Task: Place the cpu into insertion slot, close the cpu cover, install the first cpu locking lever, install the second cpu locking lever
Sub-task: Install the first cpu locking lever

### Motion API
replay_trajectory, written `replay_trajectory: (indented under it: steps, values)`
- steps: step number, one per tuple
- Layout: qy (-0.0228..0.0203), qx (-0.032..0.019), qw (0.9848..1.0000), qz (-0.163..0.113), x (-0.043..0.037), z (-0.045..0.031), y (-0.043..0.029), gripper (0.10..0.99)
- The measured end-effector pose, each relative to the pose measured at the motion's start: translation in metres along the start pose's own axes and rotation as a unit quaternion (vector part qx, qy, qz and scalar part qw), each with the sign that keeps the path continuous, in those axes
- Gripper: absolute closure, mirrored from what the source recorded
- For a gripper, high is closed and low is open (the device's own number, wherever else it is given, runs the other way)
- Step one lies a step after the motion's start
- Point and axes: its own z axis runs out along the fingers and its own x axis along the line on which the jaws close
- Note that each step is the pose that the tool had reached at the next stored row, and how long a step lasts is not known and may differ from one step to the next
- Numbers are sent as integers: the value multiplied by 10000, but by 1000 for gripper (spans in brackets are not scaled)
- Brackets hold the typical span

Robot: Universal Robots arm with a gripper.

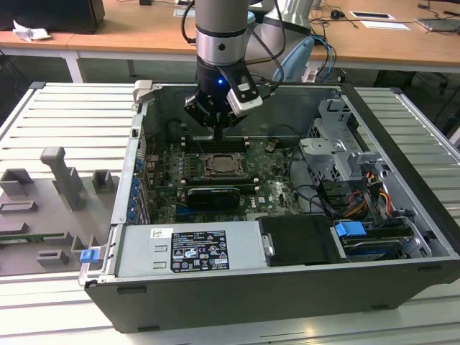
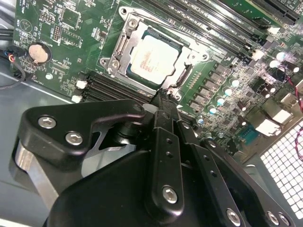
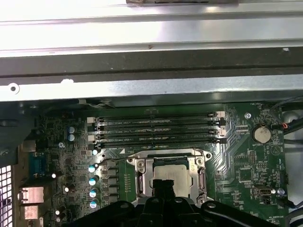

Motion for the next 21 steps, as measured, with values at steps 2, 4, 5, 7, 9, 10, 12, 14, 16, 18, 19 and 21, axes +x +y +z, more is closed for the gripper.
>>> replay_trajectory:
  steps: [2,4,5,7,9,10,12,14,16,18,19,21]
  values:
    - [2,-1,10000,-37,0,0,0,980]
    - [4,-1,10000,-74,0,0,0,980]
    - [5,-2,10000,-91,0,0,0,980]
    - [7,-3,9999,-145,0,0,0,980]
    - [9,-4,9998,-176,0,0,0,980]
    - [9,-4,9998,-192,0,0,0,980]
    - [11,-5,9997,-227,0,0,0,980]
    - [14,-6,9996,-289,1,0,0,980]
    - [16,-7,9994,-341,21,-1,-2,980]
    - [16,-8,9994,-352,69,-1,-4,980]
    - [17,-8,9994,-352,79,-1,-4,980]
    - [17,-8,9994,-352,95,-2,-5,980]
